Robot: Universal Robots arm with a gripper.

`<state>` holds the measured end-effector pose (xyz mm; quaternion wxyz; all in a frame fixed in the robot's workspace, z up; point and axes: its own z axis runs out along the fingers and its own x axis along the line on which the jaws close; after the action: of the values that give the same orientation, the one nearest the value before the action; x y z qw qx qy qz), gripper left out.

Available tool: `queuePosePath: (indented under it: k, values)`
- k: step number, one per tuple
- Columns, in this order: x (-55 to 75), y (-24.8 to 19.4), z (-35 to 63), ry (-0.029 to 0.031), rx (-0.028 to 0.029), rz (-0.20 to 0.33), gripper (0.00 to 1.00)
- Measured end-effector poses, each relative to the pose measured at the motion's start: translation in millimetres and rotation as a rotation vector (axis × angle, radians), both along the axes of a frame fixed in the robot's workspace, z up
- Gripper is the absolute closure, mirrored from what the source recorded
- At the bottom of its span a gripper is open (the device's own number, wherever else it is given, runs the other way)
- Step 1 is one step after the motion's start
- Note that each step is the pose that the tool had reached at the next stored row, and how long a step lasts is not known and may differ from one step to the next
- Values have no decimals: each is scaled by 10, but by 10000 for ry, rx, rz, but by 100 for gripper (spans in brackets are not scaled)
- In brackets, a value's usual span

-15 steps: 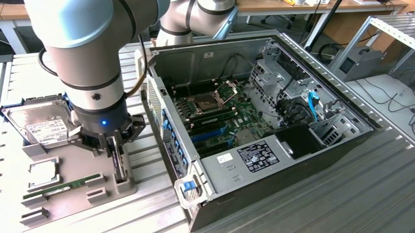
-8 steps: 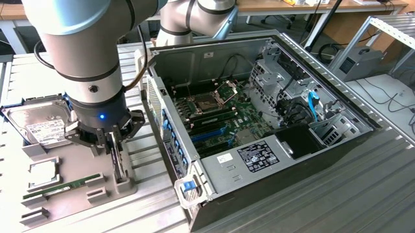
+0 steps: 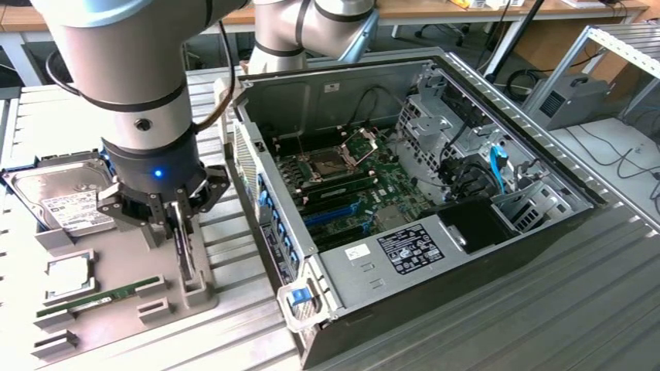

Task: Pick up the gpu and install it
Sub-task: 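Pick up the gpu and move the gpu toward the slot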

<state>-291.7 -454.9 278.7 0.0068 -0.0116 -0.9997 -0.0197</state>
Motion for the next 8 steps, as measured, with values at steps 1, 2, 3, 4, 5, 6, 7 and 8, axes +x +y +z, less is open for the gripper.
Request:
queuePosePath:
  k: [1,2,3,4,5,6,7,8]
  values:
    - [0,0,12,0,-2,0,73]
    - [0,0,26,1,-4,0,73]
    - [0,1,39,0,-6,0,73]
    - [0,1,54,0,-7,-1,73]
    - [0,1,68,0,-8,0,73]
    - [0,1,82,0,-9,-1,73]
    - [0,1,98,0,-10,0,73]
    - [0,1,112,0,-11,0,73]
